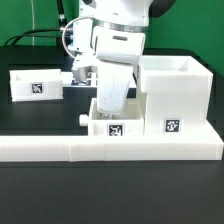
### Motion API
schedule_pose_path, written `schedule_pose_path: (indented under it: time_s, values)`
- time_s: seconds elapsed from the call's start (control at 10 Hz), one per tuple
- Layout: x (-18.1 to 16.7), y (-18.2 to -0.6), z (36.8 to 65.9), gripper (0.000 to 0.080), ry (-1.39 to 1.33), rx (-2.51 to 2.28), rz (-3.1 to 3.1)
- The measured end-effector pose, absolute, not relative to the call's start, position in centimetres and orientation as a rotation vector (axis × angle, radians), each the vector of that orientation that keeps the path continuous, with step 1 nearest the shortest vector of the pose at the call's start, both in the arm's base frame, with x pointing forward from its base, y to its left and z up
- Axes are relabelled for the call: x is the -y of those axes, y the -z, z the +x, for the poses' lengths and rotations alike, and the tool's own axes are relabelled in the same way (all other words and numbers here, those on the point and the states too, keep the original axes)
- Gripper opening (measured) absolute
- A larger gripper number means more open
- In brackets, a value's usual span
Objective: Assemble drawer
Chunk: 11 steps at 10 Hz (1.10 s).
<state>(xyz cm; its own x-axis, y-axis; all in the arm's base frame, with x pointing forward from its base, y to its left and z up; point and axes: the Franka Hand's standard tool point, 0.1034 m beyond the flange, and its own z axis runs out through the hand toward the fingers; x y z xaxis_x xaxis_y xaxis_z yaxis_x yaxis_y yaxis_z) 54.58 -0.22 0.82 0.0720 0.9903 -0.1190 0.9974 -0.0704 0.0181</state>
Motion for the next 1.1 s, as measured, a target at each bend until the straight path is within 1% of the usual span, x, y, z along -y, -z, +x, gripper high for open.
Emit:
schedule_pose_path:
  time_s: [0.5, 1.0, 1.1]
  values:
    - [0.21, -0.85, 54.6, 0.0042, 0.112, -2.041, 2.257]
    - [0.78, -0.93, 54.24, 0.0042, 0.202, -2.046, 2.282]
    - [0.35, -0.97, 54.35, 0.0042, 0.199, -2.068, 2.25]
